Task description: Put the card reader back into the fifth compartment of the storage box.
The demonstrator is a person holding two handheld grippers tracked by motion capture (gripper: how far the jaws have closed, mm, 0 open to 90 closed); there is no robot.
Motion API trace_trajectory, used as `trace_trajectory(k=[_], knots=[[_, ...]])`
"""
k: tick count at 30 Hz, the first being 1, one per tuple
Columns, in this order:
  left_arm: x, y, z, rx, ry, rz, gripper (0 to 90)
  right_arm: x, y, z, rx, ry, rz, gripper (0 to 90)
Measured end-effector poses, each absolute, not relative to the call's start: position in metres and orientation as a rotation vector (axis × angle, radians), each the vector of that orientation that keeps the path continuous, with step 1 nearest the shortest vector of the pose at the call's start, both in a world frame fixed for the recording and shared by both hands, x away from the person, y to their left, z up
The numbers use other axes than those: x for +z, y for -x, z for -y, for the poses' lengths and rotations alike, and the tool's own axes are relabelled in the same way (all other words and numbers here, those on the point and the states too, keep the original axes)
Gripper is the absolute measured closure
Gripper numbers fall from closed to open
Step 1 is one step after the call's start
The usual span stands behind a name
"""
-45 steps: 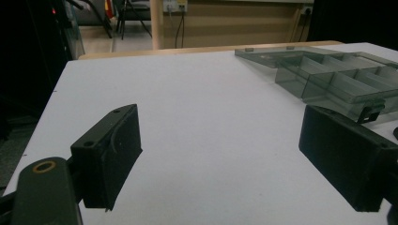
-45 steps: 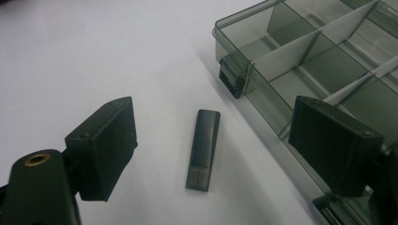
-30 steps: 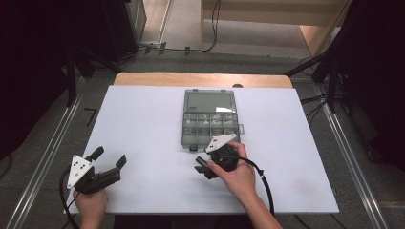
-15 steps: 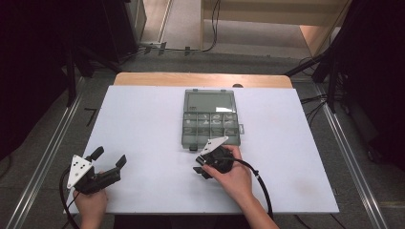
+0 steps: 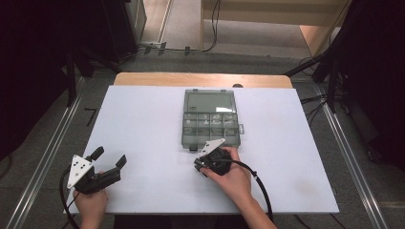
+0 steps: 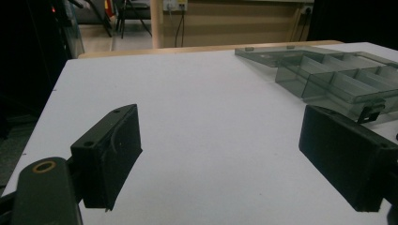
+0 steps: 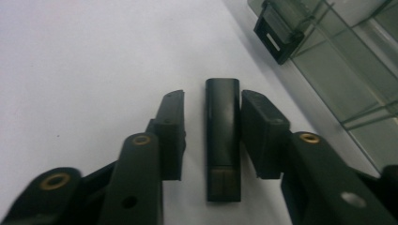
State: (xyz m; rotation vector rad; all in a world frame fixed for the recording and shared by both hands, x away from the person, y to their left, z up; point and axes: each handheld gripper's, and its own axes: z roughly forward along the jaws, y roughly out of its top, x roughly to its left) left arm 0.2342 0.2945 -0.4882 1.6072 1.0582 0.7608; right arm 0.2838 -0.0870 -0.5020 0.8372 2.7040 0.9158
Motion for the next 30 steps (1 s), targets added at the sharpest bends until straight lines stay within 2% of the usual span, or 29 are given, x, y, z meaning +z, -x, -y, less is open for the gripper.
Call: trace_trajectory(k=[2,30], knots=[[-0.488,-0.234,-0.295,0.761,-1.607,-1.058,13.6,-0.502,-0.285,0.088,0.921,-0.846,-2.701,70.0],[-0.488,-0.234,-0.295,0.755,-1.599,-1.062,13.6,-0.489,-0.287,0.099,1.036,-0.883,-2.704,70.6]])
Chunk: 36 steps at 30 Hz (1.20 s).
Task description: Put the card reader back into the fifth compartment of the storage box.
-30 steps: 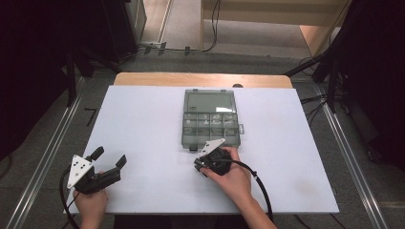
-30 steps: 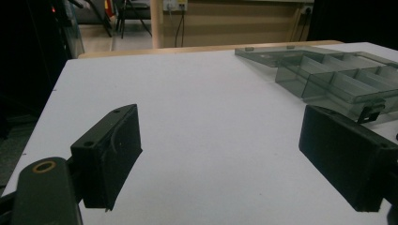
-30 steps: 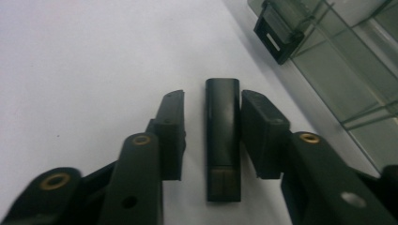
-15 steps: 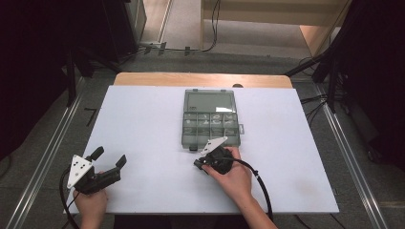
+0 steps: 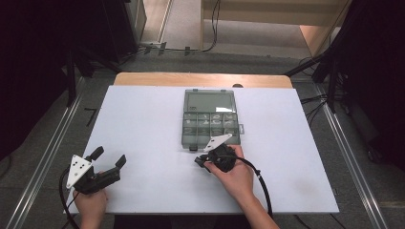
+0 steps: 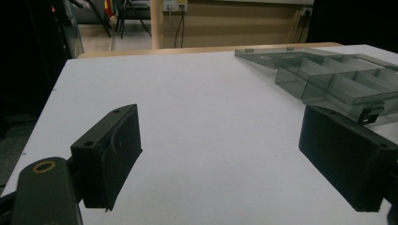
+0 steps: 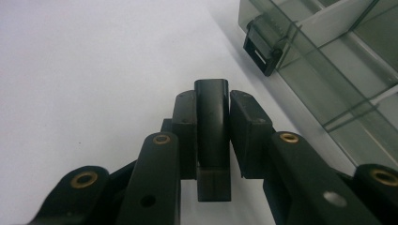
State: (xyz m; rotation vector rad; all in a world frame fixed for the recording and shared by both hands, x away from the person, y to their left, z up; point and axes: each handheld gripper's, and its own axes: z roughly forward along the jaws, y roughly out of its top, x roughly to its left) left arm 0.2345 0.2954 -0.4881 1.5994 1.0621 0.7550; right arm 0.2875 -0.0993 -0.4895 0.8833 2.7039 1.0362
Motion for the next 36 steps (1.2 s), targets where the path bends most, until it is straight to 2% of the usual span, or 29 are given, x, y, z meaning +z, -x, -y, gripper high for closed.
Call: trace_trajectory(k=[36], knots=[[-0.488,-0.235,-0.295,0.753,-1.6,-1.062,13.6,-0.456,-0.309,0.097,1.096,-0.861,-2.676,70.7]])
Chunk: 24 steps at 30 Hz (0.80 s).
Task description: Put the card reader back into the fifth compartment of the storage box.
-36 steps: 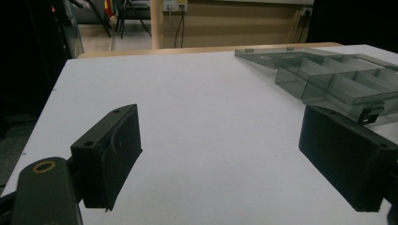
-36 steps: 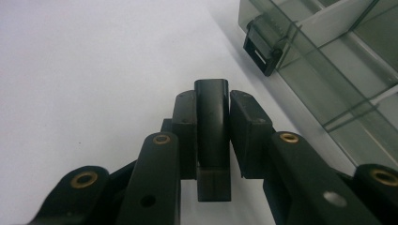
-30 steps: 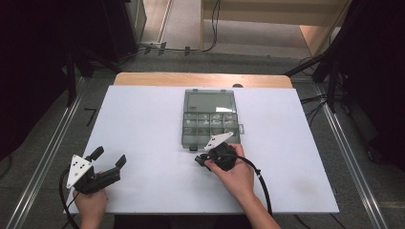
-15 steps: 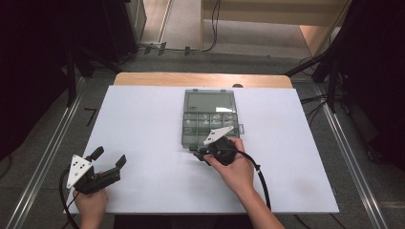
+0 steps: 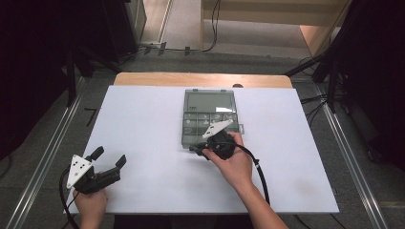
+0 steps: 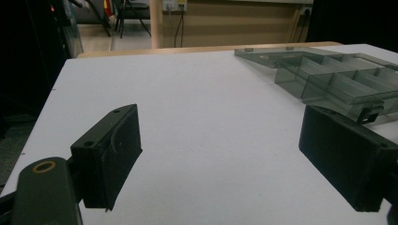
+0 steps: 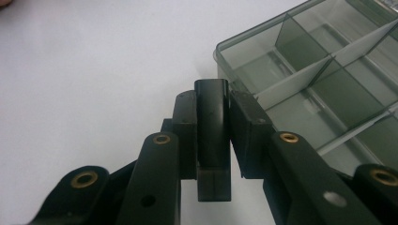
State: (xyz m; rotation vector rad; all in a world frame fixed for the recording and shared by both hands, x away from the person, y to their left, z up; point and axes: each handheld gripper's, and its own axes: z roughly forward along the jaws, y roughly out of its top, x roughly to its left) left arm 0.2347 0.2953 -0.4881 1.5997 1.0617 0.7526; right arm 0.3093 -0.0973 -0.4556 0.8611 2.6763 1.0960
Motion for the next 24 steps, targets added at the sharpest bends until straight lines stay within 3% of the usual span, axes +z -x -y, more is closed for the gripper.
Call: trace_trajectory(k=[24], knots=[[-0.488,-0.235,-0.296,0.749,-1.6,-1.061,13.5,-0.445,-0.328,0.093,1.116,-0.872,-2.67,70.7]])
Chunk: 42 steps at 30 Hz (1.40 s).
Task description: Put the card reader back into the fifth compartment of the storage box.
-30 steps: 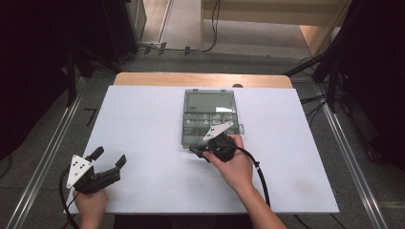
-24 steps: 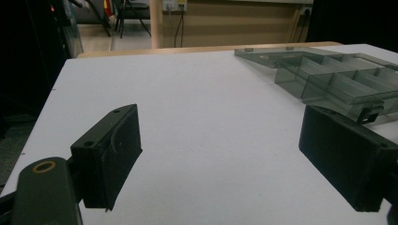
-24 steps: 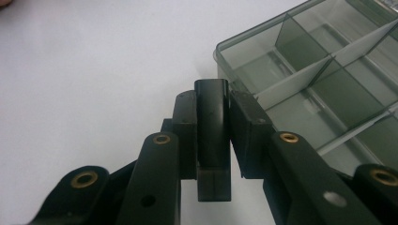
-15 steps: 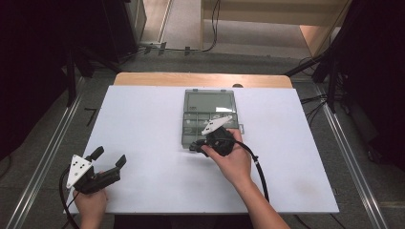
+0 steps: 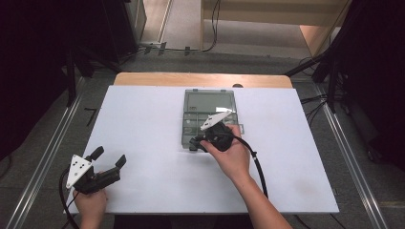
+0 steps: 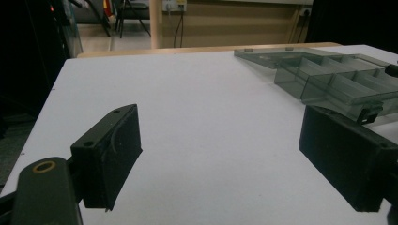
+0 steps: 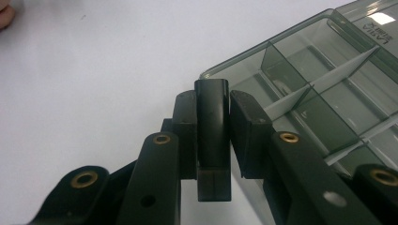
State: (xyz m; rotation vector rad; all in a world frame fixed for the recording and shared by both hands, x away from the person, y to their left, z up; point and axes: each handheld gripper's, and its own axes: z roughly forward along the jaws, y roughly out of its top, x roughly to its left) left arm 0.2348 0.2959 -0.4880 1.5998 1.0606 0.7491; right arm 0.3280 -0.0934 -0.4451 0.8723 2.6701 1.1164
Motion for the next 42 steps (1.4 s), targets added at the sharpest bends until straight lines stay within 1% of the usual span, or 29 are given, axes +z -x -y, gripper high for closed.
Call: trace_trajectory(k=[22,42], knots=[[-0.488,-0.235,-0.296,0.747,-1.598,-1.061,13.6,-0.442,-0.347,0.087,1.108,-0.892,-2.671,70.7],[-0.488,-0.236,-0.297,0.739,-1.589,-1.062,13.6,-0.444,-0.371,0.066,1.057,-0.954,-2.662,70.6]])
